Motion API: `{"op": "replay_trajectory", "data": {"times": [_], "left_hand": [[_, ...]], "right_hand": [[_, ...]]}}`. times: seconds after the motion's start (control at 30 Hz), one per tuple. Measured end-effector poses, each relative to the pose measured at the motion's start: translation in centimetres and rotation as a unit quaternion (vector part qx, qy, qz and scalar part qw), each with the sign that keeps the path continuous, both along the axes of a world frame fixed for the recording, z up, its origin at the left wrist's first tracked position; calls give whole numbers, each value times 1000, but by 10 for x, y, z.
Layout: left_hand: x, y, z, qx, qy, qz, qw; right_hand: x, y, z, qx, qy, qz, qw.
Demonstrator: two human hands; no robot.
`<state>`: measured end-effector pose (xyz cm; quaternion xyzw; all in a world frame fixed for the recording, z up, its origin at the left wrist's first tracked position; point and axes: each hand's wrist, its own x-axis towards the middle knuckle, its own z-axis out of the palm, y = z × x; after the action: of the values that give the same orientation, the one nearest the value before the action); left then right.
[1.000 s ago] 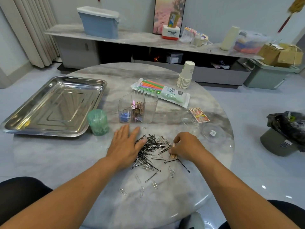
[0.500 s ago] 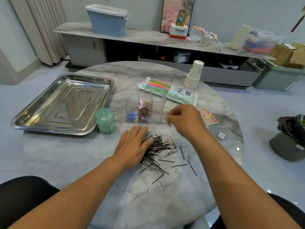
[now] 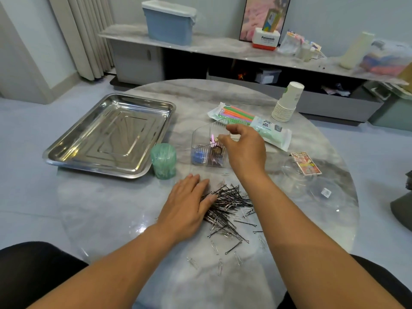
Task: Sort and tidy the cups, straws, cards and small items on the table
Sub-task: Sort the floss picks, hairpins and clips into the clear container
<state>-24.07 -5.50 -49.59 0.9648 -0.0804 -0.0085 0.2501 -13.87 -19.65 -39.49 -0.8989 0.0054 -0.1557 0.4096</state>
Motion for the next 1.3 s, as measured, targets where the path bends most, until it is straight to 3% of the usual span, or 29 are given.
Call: {"op": "replay_trajectory", "data": {"times": [0.07,0.23,0.37,0.5,0.6,0.7,0.83,0.93,1.0,1.07,1.13,1.3], "left_hand": [[-3,2,-3,10,0,17,1000],[-2,3,-2,-12,-5,4,1000],[-8,6,0,-49,-38,-14,998],[-20,15,-4,-51,-101,68,991],[-28,14,-10,-26,-70,106,992],[-27,1,-13,3,-31,67,997],[-17,-30,-7,4,-23,-24,999],[-11,-40,-3,-62,-25,-58,996],[-6,-40,1,-150,-22,-28,988],[1,-38,4,-180,-36,6,983],[13,-32,4,-130,-56,8,990],[24,-19,0,-18,-1,-71,997]], "right_hand": [[-2,1,-8,-57,-22,18,998],[-18,-11,-14,63,-108,11,992],[-47,-48,-43,18,-43,7,999],[-71,-91,-71,-25,26,16,999],[-86,-108,-83,-34,70,33,996],[-98,-105,-93,-68,120,64,988],[-106,-84,-92,-114,120,138,976],[-109,-72,-90,-84,107,190,972],[-106,-68,-85,-18,99,188,977],[-95,-65,-78,6,82,170,982],[-78,-62,-74,-22,95,186,978],[-47,-56,-74,-138,161,269,939]]}}
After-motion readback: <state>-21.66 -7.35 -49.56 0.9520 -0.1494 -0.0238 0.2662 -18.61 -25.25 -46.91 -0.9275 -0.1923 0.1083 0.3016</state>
